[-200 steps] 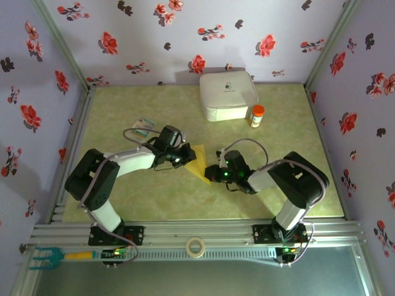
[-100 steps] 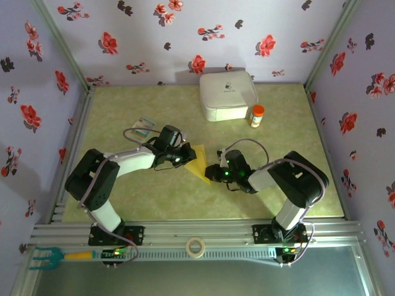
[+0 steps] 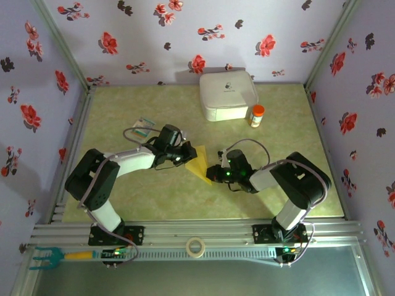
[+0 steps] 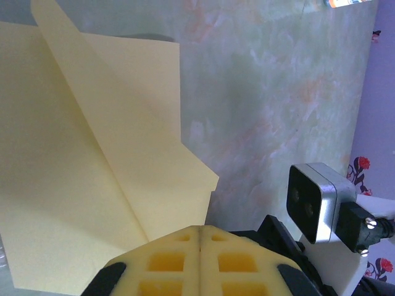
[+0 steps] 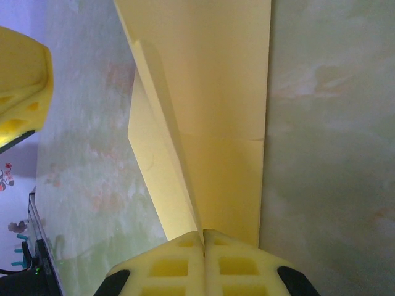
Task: Fold a paper plane with a square sheet of paper (pick it up from the middle)
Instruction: Fourth fold the wing at the center of the table.
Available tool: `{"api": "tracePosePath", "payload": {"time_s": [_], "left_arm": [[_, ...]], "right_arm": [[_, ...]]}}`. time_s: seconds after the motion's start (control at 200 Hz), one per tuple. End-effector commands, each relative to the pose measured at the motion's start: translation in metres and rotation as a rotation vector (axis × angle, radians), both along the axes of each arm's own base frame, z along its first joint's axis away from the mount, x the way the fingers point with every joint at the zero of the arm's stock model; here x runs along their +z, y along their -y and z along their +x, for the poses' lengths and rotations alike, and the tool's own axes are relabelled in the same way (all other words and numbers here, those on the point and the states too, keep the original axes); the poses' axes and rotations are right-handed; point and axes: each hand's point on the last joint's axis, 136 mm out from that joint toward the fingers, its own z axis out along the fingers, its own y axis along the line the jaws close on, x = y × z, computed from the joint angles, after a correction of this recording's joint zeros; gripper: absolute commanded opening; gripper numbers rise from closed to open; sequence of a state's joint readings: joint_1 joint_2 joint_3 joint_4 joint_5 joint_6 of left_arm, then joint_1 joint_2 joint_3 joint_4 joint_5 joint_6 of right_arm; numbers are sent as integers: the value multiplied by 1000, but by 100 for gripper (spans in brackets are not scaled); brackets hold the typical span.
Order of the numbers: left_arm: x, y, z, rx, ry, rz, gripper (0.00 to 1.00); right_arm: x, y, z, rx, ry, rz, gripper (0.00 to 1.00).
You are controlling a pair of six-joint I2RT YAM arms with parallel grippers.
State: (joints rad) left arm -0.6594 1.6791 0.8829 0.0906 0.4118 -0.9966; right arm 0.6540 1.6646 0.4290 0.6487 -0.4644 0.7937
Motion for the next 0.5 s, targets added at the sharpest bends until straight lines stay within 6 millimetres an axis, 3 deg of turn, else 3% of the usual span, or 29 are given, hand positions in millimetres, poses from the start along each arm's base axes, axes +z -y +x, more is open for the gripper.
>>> {"api": "tracePosePath", "payload": {"time_s": [0.0, 0.495], "left_arm": [[0, 3, -4, -8, -7, -15, 3], [5, -4, -7, 7, 9, -13, 3]], "right_arm": [[-13, 9, -11, 11, -44, -39, 4], [-15, 7, -13, 29, -54, -32, 5]]}}
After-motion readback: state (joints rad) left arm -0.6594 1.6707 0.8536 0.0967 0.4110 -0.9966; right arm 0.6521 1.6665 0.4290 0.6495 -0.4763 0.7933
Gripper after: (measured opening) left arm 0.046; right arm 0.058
